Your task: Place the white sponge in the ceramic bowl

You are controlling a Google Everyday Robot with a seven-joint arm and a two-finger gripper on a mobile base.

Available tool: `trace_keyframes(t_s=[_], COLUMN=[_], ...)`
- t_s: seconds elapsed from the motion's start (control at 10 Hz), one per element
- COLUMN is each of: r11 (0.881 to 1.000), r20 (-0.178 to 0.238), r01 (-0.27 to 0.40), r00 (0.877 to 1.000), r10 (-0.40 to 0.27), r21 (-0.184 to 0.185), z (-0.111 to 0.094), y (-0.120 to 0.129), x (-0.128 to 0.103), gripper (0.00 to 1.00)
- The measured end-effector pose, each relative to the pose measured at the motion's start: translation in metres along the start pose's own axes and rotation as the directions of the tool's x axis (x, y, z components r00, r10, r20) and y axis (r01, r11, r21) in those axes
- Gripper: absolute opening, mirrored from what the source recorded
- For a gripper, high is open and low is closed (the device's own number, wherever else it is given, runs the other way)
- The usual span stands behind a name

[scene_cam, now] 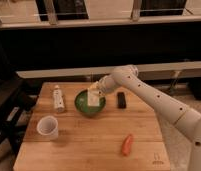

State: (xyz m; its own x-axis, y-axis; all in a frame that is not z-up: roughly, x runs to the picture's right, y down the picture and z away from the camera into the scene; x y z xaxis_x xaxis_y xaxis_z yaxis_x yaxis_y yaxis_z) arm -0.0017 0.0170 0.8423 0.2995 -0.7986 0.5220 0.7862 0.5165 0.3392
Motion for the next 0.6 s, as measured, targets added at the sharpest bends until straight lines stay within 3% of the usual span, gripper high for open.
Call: trace_keyframes(t_s=[0.6], r11=[1.0], r20=[-0.003], r01=[-0.009], r00=[1.0], r10=[0.009], r21=[0.015], z=[0.001], y=[0.0002], x=[0.0025], gripper=[0.73])
